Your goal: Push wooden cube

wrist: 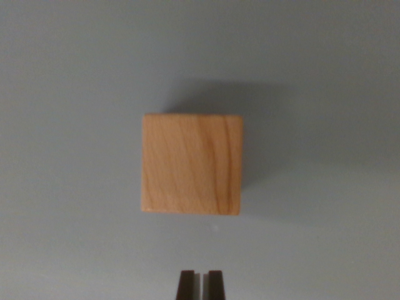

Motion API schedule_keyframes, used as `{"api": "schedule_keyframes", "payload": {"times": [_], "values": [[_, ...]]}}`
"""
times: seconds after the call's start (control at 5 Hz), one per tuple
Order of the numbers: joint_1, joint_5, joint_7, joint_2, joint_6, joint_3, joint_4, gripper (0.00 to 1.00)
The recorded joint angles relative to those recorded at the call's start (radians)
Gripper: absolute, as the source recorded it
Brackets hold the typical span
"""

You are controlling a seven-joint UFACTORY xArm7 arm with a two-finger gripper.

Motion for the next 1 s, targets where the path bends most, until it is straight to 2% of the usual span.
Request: {"api": "schedule_keyframes", "payload": {"times": [0.2, 0.4, 0.6, 0.8, 1.0], "values": [[-0.0011, 0.0024, -0.005, 0.012, -0.036, 0.0, -0.027, 0.0], [-0.0011, 0.0024, -0.005, 0.012, -0.036, 0.0, -0.027, 0.0], [-0.002, 0.0046, -0.01, 0.022, -0.067, 0.001, -0.051, 0.0], [-0.002, 0.0046, -0.01, 0.022, -0.067, 0.001, -0.051, 0.0], [-0.0028, 0.0063, -0.013, 0.031, -0.092, 0.001, -0.07, 0.0]]}}
